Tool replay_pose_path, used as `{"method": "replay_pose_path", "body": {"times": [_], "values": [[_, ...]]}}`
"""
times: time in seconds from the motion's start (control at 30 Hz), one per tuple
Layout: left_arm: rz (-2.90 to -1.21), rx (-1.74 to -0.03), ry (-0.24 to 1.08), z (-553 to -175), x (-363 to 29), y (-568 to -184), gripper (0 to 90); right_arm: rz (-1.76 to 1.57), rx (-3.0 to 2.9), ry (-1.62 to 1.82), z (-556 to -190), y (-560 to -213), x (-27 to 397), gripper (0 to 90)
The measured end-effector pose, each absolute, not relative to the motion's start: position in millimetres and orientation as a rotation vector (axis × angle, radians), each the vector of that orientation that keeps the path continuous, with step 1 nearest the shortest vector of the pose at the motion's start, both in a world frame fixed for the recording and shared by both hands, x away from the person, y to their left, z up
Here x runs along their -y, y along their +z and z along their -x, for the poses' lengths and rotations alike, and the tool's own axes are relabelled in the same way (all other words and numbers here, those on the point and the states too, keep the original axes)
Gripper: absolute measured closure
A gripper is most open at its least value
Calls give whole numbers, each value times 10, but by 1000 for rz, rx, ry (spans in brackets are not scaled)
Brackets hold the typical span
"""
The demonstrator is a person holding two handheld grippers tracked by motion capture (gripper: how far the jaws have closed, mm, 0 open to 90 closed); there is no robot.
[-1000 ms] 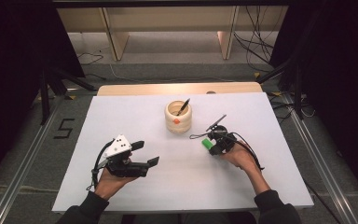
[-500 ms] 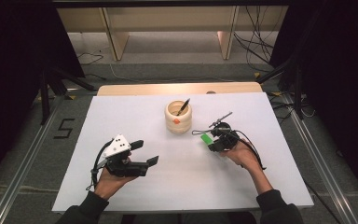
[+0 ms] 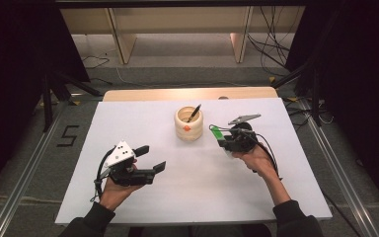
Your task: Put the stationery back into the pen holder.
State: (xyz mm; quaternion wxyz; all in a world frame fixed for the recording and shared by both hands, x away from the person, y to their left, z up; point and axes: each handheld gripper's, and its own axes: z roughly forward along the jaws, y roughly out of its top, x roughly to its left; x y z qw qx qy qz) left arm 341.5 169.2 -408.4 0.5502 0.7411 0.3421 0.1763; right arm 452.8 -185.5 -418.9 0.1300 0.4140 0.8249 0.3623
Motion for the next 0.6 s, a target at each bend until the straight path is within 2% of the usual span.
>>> {"method": "replay_pose_path", "body": {"times": [0.33, 0.6], "values": [[-1740, -812, 419, -3414, -1700, -4086, 179, -1147, -2281, 1217, -4537, -3890, 1748, 668], [-1725, -813, 424, -3418, -1717, -4083, 179, -1146, -2232, 1262, -4611, -3820, 1686, 668]]}}
